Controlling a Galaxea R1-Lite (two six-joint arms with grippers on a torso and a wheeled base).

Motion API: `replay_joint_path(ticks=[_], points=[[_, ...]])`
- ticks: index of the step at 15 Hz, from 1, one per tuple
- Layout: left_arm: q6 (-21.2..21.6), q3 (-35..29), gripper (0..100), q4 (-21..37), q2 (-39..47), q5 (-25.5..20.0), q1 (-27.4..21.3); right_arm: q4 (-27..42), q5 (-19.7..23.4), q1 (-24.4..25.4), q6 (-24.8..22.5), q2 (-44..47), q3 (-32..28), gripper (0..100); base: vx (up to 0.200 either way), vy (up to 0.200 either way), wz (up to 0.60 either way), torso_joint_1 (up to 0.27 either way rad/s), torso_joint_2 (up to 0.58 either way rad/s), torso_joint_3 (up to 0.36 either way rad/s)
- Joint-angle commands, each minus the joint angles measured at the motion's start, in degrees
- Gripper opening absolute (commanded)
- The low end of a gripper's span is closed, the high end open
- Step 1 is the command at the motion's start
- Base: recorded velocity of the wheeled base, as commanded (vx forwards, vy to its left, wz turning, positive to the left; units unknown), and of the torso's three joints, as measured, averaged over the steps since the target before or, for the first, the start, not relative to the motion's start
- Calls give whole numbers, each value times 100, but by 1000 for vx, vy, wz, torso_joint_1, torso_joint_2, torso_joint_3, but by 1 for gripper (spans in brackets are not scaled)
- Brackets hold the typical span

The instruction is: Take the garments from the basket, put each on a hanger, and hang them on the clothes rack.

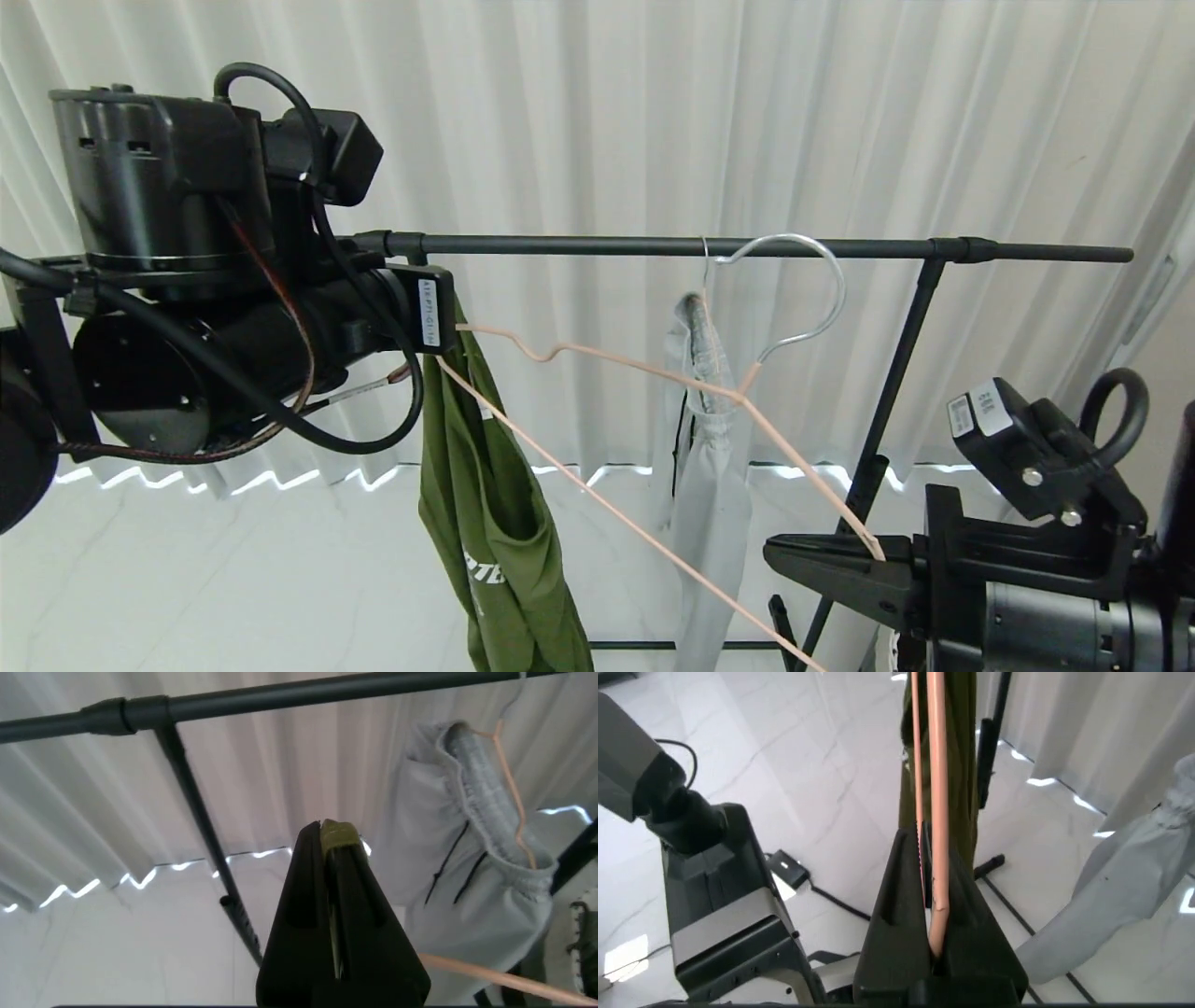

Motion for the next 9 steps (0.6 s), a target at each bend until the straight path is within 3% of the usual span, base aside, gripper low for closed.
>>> replay_joint_path(ticks=[1,9], points=[[2,17,0,-4,19,164,-104,6,4,-127,1,161,-180,0,0,0,0,0,0,0],[-24,193,0,-4,-43,287,-341,6,4,-478,54,319,-443,0,0,0,0,0,0,0]])
